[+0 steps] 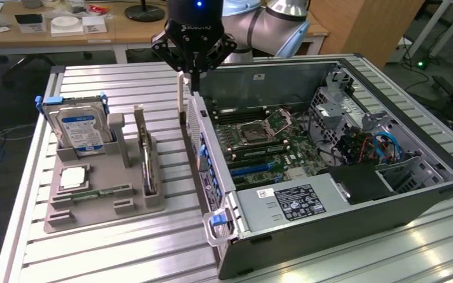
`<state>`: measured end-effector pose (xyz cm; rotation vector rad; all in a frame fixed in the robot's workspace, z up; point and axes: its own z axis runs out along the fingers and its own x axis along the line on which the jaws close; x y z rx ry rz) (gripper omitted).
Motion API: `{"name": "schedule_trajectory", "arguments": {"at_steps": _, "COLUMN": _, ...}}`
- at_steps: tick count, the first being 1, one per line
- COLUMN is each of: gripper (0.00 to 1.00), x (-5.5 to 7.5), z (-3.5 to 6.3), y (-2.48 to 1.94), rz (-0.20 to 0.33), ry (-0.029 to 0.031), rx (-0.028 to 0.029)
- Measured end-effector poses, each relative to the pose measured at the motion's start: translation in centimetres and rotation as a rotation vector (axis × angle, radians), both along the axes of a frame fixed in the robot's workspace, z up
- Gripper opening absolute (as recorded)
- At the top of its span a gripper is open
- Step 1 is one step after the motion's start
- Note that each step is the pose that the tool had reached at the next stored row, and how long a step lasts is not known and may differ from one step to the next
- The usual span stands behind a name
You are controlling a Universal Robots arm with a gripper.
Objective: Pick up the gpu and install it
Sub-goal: 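Reach for the gpu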
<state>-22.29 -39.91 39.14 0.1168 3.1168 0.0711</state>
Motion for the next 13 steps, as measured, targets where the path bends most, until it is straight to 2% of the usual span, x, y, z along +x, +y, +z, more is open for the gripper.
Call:
{"name": "schedule_trajectory", "arguments": {"at_steps": 9, "gripper": 0.11, "x": -1.0, "z": -0.16, "y": 0.00, "rz": 0.004, "ry": 0.0107, "rx": -0.0012}}
{"name": "schedule_trajectory", "arguments": {"at_steps": 13, "gripper": 0.11, "x": -1.4, "z": -0.16, "y": 0.00, "rz": 0.004, "ry": 0.0118, "rx": -0.0013}}
